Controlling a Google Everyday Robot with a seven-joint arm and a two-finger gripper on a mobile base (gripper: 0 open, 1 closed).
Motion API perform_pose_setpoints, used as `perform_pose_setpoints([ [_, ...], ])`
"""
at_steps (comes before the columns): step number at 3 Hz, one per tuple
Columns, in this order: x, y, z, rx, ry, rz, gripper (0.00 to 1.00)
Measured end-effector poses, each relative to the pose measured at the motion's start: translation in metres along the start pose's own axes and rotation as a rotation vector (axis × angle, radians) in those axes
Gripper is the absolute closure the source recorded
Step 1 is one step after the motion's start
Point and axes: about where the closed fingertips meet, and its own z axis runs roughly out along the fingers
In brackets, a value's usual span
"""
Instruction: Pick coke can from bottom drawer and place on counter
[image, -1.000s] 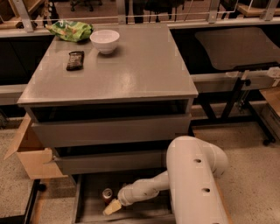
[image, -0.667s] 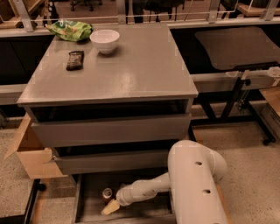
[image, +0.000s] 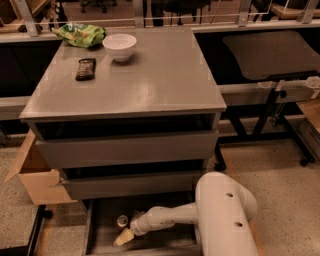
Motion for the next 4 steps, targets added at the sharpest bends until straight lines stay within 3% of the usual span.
perform_pose_setpoints([
  [1, -0.001, -0.006, 0.011, -0.014, -0.02, -0.012, 0.18],
  [2, -0.002, -0.009, 0.012, -0.026, -0.052, -0.012, 0.42],
  [3, -0.004, -0.008, 0.003, -0.05, -0.101, -0.02, 0.65],
  [4, -0.006, -0.005, -0.026, -0.082, -0.174, -0.039, 0.87],
])
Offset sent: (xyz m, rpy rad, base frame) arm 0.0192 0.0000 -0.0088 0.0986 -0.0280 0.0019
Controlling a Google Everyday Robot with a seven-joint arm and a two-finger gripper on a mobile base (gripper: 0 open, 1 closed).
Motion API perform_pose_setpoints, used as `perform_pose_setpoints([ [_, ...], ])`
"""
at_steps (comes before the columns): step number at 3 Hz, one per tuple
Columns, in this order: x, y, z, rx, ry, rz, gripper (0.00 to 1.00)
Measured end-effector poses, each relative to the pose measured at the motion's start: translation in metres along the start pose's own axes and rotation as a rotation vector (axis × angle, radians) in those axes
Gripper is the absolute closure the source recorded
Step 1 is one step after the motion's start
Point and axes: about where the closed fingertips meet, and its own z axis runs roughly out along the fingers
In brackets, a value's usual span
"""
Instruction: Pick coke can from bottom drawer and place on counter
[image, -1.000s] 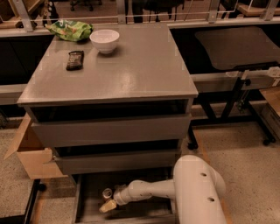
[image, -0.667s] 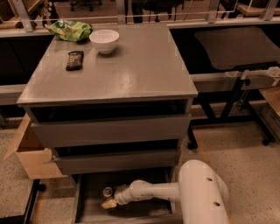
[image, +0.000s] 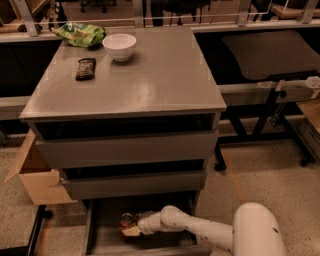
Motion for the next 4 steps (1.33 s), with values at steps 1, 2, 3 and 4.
perform_pose_setpoints([
  [1, -0.009, 0.0, -0.041, -0.033, -0.07, -0.024, 1.0],
  [2, -0.016, 0.0, -0.073, -0.076, -0.112, -0.058, 1.0],
  [3, -0.016, 0.0, -0.073, -0.075, -0.112, -0.058, 1.0],
  [4, -0.04, 0.017, -0.088, -0.091, -0.124, -0.132, 1.0],
])
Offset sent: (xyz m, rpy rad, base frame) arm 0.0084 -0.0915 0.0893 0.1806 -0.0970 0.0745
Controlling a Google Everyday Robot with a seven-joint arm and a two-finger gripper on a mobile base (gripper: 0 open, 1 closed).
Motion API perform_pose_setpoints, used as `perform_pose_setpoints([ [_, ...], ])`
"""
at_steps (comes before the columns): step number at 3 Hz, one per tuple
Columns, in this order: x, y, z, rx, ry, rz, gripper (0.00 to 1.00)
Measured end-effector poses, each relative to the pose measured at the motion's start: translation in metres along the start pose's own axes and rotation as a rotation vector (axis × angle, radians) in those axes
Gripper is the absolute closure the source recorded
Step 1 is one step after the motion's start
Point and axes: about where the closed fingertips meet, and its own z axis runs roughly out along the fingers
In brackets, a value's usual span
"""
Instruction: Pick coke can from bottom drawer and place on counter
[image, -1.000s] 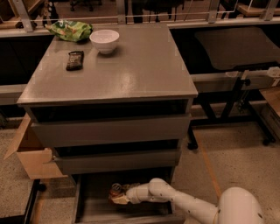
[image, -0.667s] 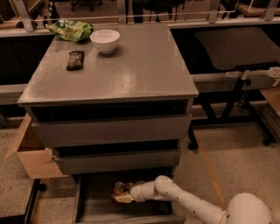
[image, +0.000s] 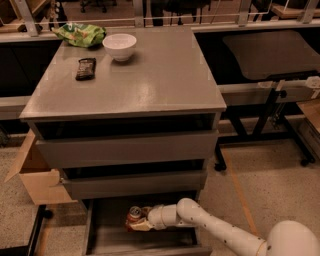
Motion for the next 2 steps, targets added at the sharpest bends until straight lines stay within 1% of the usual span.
perform_pose_setpoints([
  [2, -0.061, 0.031, -0.042, 0.032, 0.003, -0.178, 1.0],
])
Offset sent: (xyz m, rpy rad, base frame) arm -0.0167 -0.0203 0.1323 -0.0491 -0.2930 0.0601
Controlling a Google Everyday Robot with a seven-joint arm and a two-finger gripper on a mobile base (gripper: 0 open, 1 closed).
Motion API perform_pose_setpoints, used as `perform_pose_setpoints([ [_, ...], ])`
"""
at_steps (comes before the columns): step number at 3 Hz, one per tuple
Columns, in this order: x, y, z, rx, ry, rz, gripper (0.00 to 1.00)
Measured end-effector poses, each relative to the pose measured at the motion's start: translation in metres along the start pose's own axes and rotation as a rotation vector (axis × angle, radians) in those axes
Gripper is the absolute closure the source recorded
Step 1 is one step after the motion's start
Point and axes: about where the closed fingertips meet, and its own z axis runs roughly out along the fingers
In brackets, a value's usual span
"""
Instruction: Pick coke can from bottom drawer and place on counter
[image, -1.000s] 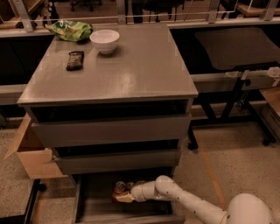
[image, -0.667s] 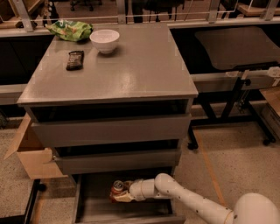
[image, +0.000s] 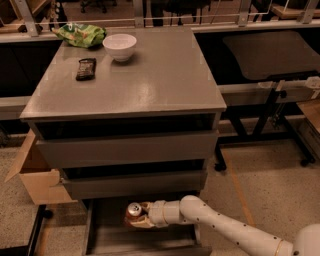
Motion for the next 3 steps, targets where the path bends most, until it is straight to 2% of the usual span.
perform_pose_setpoints([
  [1, 0.0, 0.0, 0.0, 0.0, 0.0, 0.0, 1.0],
  [2, -0.014, 0.003, -0.007, 0.006, 0.0, -0.035, 1.0],
  [3, -0.076, 0.014, -0.047, 0.083, 0.004, -0.17, 1.0],
])
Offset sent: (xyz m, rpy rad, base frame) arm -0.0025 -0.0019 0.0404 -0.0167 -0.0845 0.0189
